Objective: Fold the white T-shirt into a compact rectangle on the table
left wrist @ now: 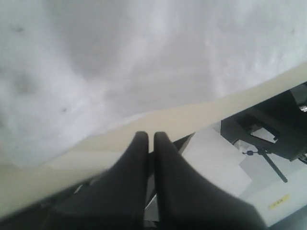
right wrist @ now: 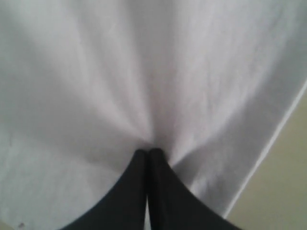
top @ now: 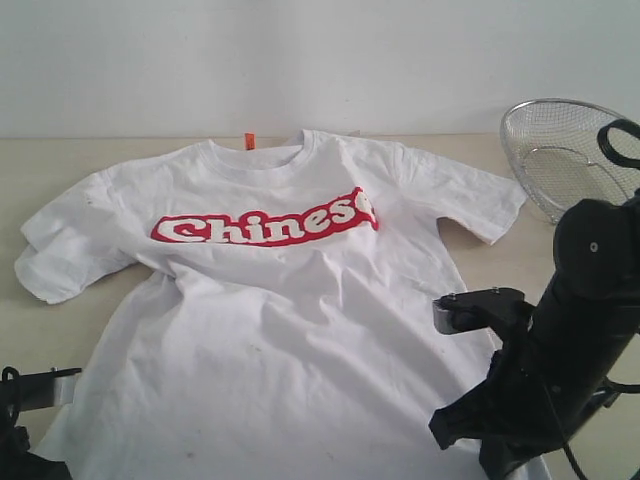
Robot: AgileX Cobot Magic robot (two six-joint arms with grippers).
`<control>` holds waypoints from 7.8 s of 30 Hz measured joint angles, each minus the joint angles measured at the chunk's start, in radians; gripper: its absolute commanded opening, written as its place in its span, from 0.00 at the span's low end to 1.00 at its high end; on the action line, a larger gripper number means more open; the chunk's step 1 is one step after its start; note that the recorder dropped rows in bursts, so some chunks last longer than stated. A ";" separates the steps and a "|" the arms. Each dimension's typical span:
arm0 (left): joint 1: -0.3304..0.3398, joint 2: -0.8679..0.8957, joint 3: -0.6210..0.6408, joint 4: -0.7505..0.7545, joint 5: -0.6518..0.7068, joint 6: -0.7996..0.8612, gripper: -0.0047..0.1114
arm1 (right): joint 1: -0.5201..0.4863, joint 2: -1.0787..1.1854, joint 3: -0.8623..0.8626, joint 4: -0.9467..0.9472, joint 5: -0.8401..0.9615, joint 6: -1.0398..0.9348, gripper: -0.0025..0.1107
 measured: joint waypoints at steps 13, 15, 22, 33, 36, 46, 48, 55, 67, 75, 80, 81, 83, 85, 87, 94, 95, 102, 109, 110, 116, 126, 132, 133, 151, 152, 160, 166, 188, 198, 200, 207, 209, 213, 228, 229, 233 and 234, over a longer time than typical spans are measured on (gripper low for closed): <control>0.000 -0.101 -0.097 -0.051 0.001 0.055 0.08 | 0.000 -0.172 -0.013 0.023 0.052 -0.097 0.02; 0.000 -0.099 -0.115 -0.051 -0.028 0.055 0.08 | 0.000 -0.185 -0.013 0.028 0.050 -0.101 0.02; 0.000 -0.040 -0.127 -0.018 -0.096 0.057 0.08 | 0.000 -0.190 -0.013 0.038 0.036 -0.101 0.02; 0.000 0.038 -0.129 0.001 -0.175 0.054 0.08 | 0.000 -0.190 -0.013 0.061 0.027 -0.115 0.02; 0.000 0.059 -0.137 0.026 -0.149 0.017 0.08 | 0.000 -0.190 -0.013 0.061 0.027 -0.119 0.02; 0.000 0.085 -0.137 0.108 -0.027 -0.032 0.08 | 0.000 -0.190 -0.013 0.061 0.019 -0.123 0.02; 0.000 0.087 -0.137 0.113 -0.012 -0.033 0.08 | 0.000 -0.190 -0.013 0.061 0.019 -0.123 0.02; 0.000 0.087 -0.137 0.115 0.010 -0.033 0.08 | 0.000 -0.190 -0.013 0.068 0.017 -0.126 0.02; 0.000 0.020 -0.258 0.057 0.037 -0.033 0.08 | 0.000 -0.190 -0.013 0.072 0.009 -0.128 0.02; 0.000 0.064 -0.281 0.057 -0.074 -0.023 0.08 | 0.000 -0.190 -0.013 0.076 0.009 -0.128 0.02; 0.000 0.078 -0.281 0.057 -0.117 -0.019 0.08 | 0.000 -0.190 -0.013 0.076 0.007 -0.130 0.02; 0.000 0.080 -0.281 0.057 -0.119 -0.018 0.08 | 0.000 -0.190 -0.013 0.076 0.005 -0.130 0.02; 0.000 0.083 -0.281 0.057 -0.124 -0.016 0.08 | 0.000 -0.190 -0.013 0.076 0.005 -0.130 0.02; 0.000 0.086 -0.281 0.057 -0.129 -0.014 0.08 | 0.000 -0.190 -0.013 0.076 0.005 -0.130 0.02; 0.000 0.089 -0.281 0.057 -0.134 -0.014 0.08 | 0.000 -0.190 -0.013 0.076 0.005 -0.130 0.02; 0.000 0.114 -0.279 0.055 -0.134 -0.014 0.08 | 0.000 -0.190 -0.013 0.076 0.004 -0.130 0.02; 0.000 0.118 -0.277 0.055 -0.134 -0.014 0.08 | 0.000 -0.190 -0.013 0.076 0.004 -0.132 0.02; 0.000 0.121 -0.277 0.077 -0.122 -0.037 0.08 | 0.000 -0.190 -0.013 0.080 0.003 -0.134 0.02; -0.002 0.125 -0.277 0.229 -0.044 -0.153 0.08 | 0.000 -0.190 -0.013 0.082 0.003 -0.136 0.02; -0.002 0.127 -0.277 0.251 -0.033 -0.162 0.08 | 0.000 -0.190 -0.013 0.084 0.003 -0.136 0.02; -0.002 0.129 -0.259 0.274 -0.007 -0.182 0.08 | 0.000 -0.190 -0.013 0.084 0.002 -0.138 0.02; -0.002 0.135 -0.249 0.195 0.014 -0.130 0.08 | 0.000 -0.190 -0.013 0.084 0.009 -0.138 0.02; -0.002 0.135 -0.249 0.185 0.027 -0.118 0.08 | 0.000 -0.190 -0.011 0.084 0.005 -0.138 0.02; -0.002 0.135 -0.249 0.185 0.032 -0.118 0.08 | 0.000 -0.190 -0.011 0.084 0.005 -0.138 0.02; -0.002 0.051 -0.248 0.139 0.069 -0.075 0.08 | 0.000 -0.029 -0.009 0.062 -0.006 -0.122 0.02; -0.002 0.051 -0.248 0.139 0.069 -0.075 0.08 | 0.000 -0.028 -0.009 0.051 -0.006 -0.108 0.02; -0.002 0.051 -0.248 0.139 0.069 -0.070 0.08 | 0.000 -0.028 -0.012 -0.018 0.020 -0.025 0.02; -0.002 0.051 -0.248 0.136 0.069 -0.066 0.08 | 0.000 -0.028 -0.012 -0.034 0.051 -0.022 0.02; -0.002 -0.093 -0.310 0.136 -0.019 -0.091 0.08 | 0.000 -0.105 -0.010 -0.018 0.088 -0.050 0.02; 0.180 -0.118 -0.529 0.105 -0.099 -0.159 0.08 | 0.000 -0.211 -0.009 0.004 0.053 -0.054 0.02; 0.245 -0.082 -0.540 0.059 -0.099 -0.155 0.08 | 0.000 -0.211 -0.009 0.005 0.053 -0.056 0.02; 0.426 0.057 -0.543 -0.245 -0.066 0.008 0.08 | 0.000 -0.211 -0.009 0.007 0.038 -0.058 0.02; 0.443 0.086 -0.543 -0.265 -0.075 0.024 0.08 | 0.000 -0.211 -0.009 0.007 0.036 -0.060 0.02; 0.450 0.126 -0.543 -0.277 -0.100 0.035 0.22 | 0.000 -0.211 -0.009 0.007 0.034 -0.068 0.02; 0.513 0.184 -0.545 -0.219 -0.178 0.007 0.51 | 0.000 -0.211 -0.009 0.007 0.023 -0.078 0.02; 0.513 0.197 -0.545 -0.231 -0.181 0.009 0.51 | 0.000 -0.211 -0.009 0.007 0.021 -0.078 0.02; 0.513 0.248 -0.545 -0.282 -0.188 0.032 0.51 | 0.000 -0.211 -0.009 0.009 0.021 -0.078 0.02; 0.513 0.259 -0.545 -0.298 -0.194 0.042 0.51 | 0.000 -0.211 -0.009 0.009 0.021 -0.078 0.02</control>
